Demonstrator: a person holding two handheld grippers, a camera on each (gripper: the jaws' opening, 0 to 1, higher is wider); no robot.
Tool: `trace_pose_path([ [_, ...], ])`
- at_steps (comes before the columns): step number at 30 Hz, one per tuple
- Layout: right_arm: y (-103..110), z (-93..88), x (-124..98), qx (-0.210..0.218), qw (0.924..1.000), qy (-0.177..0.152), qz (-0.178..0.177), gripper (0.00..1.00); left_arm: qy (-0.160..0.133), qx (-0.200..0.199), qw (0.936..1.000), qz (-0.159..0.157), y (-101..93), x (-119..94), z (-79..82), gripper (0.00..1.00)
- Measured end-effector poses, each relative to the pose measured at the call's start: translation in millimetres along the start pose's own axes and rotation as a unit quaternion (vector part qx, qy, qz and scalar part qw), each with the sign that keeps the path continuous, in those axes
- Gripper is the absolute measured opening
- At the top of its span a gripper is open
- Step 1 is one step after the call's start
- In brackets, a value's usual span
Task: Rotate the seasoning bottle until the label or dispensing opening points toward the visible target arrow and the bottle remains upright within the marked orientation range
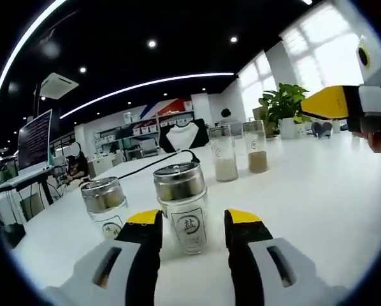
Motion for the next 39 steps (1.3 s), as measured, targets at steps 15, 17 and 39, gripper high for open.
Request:
trace_pose_path([
  [15, -4, 12.1, -5, -0.006, 0.9998, -0.018, -0.005, 0.15, -0.062, -0.066, 0.9957, -0.018, 4.8, -15, 53.3, 0.41],
  [17, -3, 12.7, -7, -0.008, 0.9998, -0.016, -0.005, 0.15, -0.067, -0.070, 0.9950, -0.023, 3.0, -16, 57.5, 0.41],
  [39, -6, 2.4, -5, -0.033, 0.9991, 0.028, -0.002, 0.48, -0.085, -0.085, 0.9856, -0.119, -10.7, -21, 88.8, 0.75],
])
Point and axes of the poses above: the point that each gripper's makers call its tool centre point, and the gripper's own axes: x roughly forward along the fingers, y roughly to its left, z roughly out of its top, the point moved 3 cm from there along -x, roughly backward along the fingers, and after that the axes turned 2 degrees about y, right-handed, at the moved point
